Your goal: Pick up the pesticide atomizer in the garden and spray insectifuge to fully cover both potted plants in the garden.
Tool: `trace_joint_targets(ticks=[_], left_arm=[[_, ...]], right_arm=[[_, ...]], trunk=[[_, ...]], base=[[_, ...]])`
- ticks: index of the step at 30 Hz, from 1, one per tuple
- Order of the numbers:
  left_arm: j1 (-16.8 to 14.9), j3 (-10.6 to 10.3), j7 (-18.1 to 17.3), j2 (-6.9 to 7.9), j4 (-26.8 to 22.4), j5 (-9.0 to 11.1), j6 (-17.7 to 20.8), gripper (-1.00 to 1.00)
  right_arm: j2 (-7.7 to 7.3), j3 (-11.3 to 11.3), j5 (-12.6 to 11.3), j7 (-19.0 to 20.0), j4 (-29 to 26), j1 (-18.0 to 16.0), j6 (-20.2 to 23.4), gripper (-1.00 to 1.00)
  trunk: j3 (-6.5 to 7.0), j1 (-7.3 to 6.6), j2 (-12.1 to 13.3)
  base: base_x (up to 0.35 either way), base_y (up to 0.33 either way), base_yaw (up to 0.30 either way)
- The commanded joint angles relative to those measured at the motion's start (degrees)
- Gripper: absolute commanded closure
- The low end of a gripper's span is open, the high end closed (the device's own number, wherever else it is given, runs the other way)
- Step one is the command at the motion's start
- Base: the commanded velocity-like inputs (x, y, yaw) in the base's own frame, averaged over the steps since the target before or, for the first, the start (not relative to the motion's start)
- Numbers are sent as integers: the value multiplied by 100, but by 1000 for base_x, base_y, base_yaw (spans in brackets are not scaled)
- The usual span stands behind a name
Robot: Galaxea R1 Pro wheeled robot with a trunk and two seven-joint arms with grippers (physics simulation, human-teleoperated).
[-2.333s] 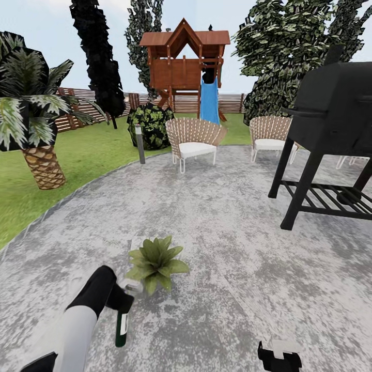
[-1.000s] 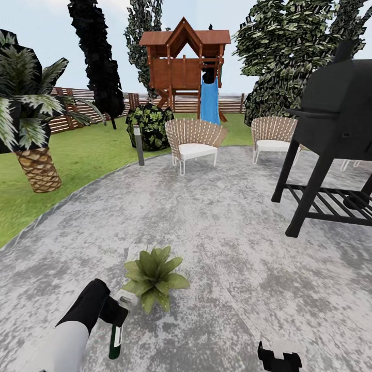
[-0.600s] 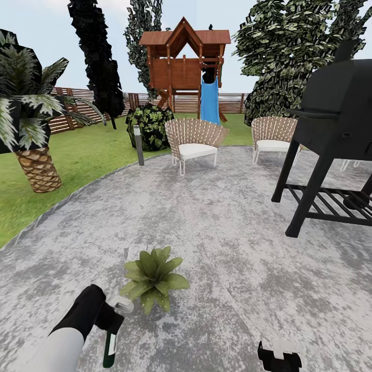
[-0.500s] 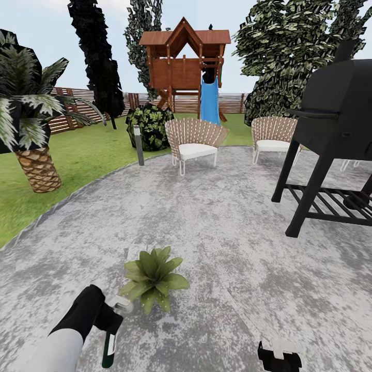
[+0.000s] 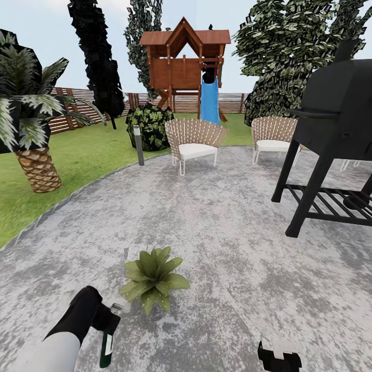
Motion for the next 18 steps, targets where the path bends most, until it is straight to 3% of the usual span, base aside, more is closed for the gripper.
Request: trace_joint_targets(ticks=[1, 6, 18], left_arm=[[41, 13, -35, -84, 2, -57, 2, 100], [88, 1, -36, -259, 5, -57, 0, 100], [87, 8, -3, -204, -265, -49, -1, 100]], right_arm=[[0, -49, 61, -18, 6, -4, -16, -100], [0, -46, 61, -18, 7, -4, -16, -100], [0, -47, 61, -18, 8, -4, -16, -100]], trunk=[[-5, -1, -3], [-5, -1, -3], [-5, -1, -3]], base=[[0, 0, 0], [0, 0, 0], [0, 70, 0]])
